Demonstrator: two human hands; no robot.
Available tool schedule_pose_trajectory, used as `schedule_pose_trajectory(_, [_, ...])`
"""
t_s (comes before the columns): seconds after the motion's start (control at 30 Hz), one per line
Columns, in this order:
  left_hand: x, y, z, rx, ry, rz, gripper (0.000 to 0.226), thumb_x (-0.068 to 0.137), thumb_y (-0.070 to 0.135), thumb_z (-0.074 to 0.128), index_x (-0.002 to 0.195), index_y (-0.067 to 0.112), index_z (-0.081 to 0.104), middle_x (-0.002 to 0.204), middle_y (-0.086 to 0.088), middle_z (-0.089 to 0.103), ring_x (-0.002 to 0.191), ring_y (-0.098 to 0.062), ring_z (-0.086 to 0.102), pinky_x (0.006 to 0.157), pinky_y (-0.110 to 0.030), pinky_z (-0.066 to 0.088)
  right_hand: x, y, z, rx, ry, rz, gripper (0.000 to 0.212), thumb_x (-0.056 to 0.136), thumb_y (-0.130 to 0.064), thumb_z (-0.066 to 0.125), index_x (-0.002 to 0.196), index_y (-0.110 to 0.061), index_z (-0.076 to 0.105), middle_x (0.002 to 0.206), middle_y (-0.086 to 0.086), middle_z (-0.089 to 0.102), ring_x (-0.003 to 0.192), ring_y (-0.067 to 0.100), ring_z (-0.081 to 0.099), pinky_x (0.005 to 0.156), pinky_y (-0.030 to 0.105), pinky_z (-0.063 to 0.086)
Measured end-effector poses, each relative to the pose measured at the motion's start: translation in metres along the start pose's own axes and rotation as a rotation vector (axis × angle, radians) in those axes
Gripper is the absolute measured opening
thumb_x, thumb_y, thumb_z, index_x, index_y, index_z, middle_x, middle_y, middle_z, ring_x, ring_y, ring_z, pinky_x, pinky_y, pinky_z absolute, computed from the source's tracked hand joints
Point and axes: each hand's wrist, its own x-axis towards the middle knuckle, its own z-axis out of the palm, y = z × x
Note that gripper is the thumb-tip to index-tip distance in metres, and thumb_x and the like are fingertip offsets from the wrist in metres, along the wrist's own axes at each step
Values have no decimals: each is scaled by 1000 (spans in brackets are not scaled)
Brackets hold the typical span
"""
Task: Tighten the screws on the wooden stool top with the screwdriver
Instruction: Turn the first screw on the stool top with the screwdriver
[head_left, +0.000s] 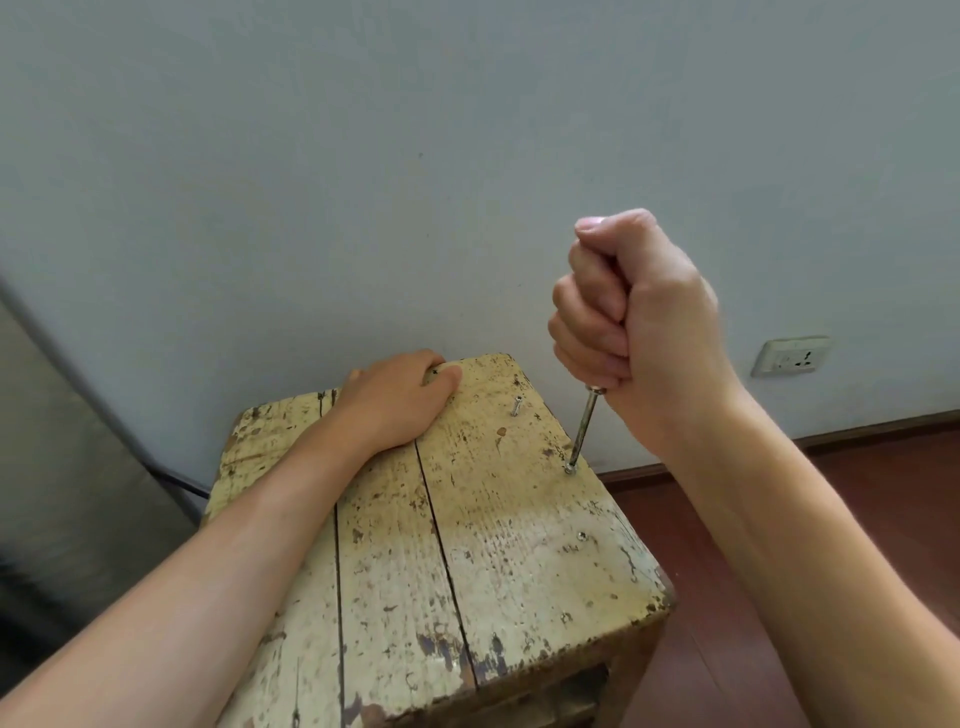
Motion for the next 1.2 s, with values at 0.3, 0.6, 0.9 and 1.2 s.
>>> schedule_pose_trajectory(0.3, [0, 1, 0, 6, 3, 6, 45, 103, 55, 31, 129, 31, 58, 127, 8, 63, 120, -21, 56, 108, -46, 35, -4, -1, 6, -8, 168, 5, 38, 100, -36, 47, 65, -22, 44, 50, -5, 33, 41, 14, 23, 42, 22, 23])
schedule_pose_trajectory(0.6, [1, 1, 1, 14, 7, -1, 47, 103, 57, 31, 131, 31, 58, 129, 7, 64, 120, -22, 57, 109, -47, 35, 3, -10, -17, 98, -309, 166, 40, 92, -27, 48, 54, -17, 55, 54, 7, 56, 42, 19, 44, 49, 26, 41])
schedule_pose_trajectory(0.9, [-1, 1, -1, 10, 3, -1, 47, 104, 55, 31, 133, 29, 57, 131, 5, 62, 123, -22, 55, 110, -46, 35, -11, 2, 6, 26, 214, -22, 50, 101, -23, 39, 52, -24, 29, 45, -7, 23, 40, 14, 16, 42, 19, 17])
schedule_pose_trajectory(1.2, [0, 0, 0, 14, 5, 1, 48, 103, 56, 30, 133, 30, 57, 133, 6, 62, 124, -22, 54, 110, -46, 33, -6, 1, -9, 64, 160, 11, 27, 92, -27, 48, 66, -19, 50, 55, -2, 40, 45, 16, 32, 45, 26, 29])
